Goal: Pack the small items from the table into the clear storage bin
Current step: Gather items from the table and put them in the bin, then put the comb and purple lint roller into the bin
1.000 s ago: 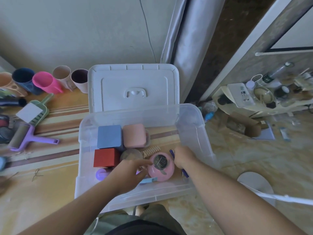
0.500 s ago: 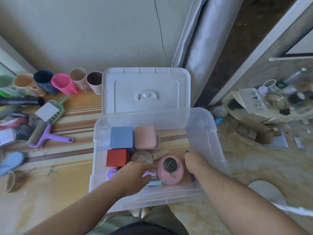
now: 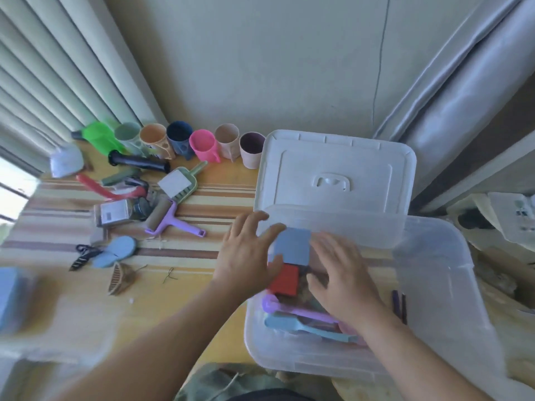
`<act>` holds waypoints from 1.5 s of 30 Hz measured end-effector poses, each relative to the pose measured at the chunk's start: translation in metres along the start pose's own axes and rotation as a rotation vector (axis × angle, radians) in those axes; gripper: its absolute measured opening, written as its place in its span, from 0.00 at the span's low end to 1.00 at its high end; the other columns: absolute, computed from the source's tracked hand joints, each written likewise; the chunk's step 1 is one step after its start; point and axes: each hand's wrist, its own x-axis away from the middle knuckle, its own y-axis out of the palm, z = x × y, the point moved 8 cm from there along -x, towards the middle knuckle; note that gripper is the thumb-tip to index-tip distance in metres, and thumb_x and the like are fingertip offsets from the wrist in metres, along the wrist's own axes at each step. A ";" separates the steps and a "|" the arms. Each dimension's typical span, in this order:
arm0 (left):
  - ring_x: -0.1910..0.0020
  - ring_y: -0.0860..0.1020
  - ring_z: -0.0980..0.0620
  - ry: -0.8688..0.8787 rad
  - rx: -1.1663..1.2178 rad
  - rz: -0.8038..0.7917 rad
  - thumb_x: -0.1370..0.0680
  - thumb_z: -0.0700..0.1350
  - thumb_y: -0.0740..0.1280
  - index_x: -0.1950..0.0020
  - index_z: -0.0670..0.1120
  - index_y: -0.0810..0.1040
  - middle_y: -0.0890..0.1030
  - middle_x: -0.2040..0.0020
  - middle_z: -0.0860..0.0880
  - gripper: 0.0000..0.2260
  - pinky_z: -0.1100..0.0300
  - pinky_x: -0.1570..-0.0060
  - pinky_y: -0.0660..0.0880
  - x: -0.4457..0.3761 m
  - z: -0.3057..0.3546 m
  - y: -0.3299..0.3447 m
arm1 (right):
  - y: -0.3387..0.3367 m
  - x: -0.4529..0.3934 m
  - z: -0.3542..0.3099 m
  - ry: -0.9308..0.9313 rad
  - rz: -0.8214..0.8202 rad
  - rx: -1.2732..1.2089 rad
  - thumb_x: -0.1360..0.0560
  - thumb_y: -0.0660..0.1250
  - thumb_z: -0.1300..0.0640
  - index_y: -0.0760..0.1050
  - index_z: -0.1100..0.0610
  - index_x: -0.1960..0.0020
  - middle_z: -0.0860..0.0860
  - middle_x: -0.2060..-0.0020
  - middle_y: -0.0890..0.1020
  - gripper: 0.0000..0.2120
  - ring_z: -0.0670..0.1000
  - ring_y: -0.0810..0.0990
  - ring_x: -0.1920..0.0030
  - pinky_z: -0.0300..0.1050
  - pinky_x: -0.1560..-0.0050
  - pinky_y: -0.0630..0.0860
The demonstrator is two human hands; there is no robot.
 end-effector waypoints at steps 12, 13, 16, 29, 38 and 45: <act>0.31 0.64 0.39 -0.749 -0.157 -0.371 0.29 0.53 0.70 0.27 0.61 0.70 0.66 0.30 0.47 0.30 0.42 0.34 0.70 0.143 -0.364 -0.007 | 0.142 -0.166 -0.206 -0.212 -0.196 -0.030 0.28 0.72 0.62 0.77 0.57 0.29 0.54 0.35 0.79 0.27 0.63 0.77 0.37 0.61 0.39 0.78; 0.32 0.66 0.39 -0.771 -0.147 -0.442 0.28 0.53 0.69 0.26 0.62 0.69 0.66 0.30 0.46 0.30 0.43 0.36 0.71 0.160 -0.380 0.002 | 0.167 -0.177 -0.212 -0.167 -0.296 0.013 0.25 0.70 0.60 0.75 0.56 0.27 0.53 0.32 0.77 0.27 0.62 0.75 0.35 0.60 0.38 0.77; 0.39 0.72 0.39 -0.723 -0.112 -0.628 0.27 0.53 0.68 0.22 0.66 0.57 0.66 0.33 0.47 0.36 0.48 0.46 0.74 0.198 -0.405 0.027 | 0.236 -0.198 -0.216 -0.048 -0.578 0.191 0.21 0.65 0.58 0.64 0.49 0.22 0.51 0.24 0.67 0.28 0.60 0.66 0.27 0.56 0.37 0.76; 0.48 0.79 0.40 -0.610 0.115 -0.520 0.24 0.48 0.67 0.40 0.55 0.73 0.70 0.38 0.48 0.13 0.47 0.52 0.79 0.176 -0.415 0.031 | 0.329 -0.208 -0.210 0.123 -0.815 0.317 0.21 0.63 0.62 0.77 0.46 0.33 0.52 0.36 0.71 0.20 0.61 0.67 0.28 0.53 0.37 0.74; 0.57 0.79 0.55 -0.473 0.273 -0.157 0.26 0.53 0.75 0.39 0.63 0.77 0.72 0.40 0.58 0.16 0.57 0.59 0.78 0.090 -0.367 -0.033 | 0.257 -0.184 -0.192 0.298 -0.493 -0.061 0.26 0.69 0.60 0.68 0.49 0.50 0.44 0.58 0.79 0.12 0.54 0.78 0.57 0.48 0.66 0.69; 0.54 0.80 0.62 -0.253 0.449 0.024 0.29 0.51 0.78 0.37 0.63 0.77 0.70 0.38 0.60 0.23 0.65 0.57 0.78 0.019 -0.258 -0.062 | 0.077 -0.149 -0.130 0.337 -0.031 -0.194 0.29 0.75 0.60 0.81 0.48 0.45 0.44 0.55 0.84 0.15 0.50 0.82 0.56 0.45 0.56 0.77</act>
